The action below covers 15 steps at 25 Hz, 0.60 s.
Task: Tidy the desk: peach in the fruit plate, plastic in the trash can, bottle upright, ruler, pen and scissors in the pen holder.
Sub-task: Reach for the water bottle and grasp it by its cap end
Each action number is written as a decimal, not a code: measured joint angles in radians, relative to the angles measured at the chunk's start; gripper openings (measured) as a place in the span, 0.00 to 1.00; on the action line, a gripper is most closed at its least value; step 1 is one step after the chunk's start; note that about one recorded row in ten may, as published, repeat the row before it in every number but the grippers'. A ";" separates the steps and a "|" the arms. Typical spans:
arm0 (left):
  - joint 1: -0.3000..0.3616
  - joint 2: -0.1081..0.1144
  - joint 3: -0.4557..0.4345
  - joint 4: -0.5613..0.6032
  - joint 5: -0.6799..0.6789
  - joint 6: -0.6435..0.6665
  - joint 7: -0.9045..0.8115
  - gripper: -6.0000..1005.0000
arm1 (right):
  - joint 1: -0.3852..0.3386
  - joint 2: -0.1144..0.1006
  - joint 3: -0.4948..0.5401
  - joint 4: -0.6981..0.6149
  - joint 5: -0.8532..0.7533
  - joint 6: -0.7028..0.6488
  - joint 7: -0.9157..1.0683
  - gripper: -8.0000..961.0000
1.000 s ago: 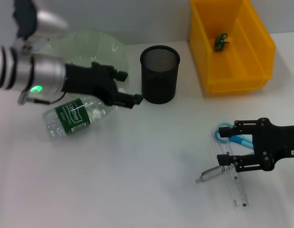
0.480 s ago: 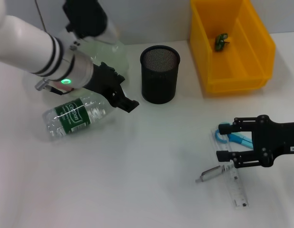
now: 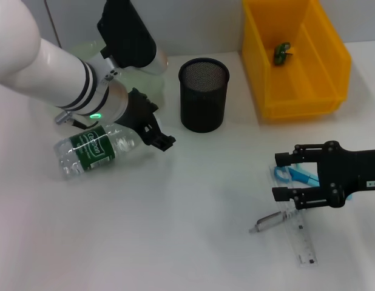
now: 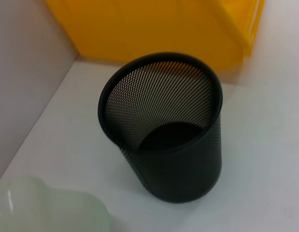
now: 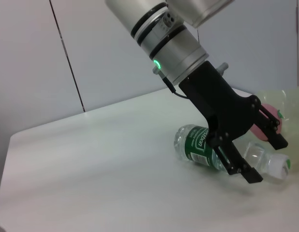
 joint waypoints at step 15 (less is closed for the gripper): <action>0.012 0.000 0.002 -0.024 0.033 -0.027 -0.006 0.81 | 0.012 0.000 0.000 0.001 0.014 -0.003 0.001 0.77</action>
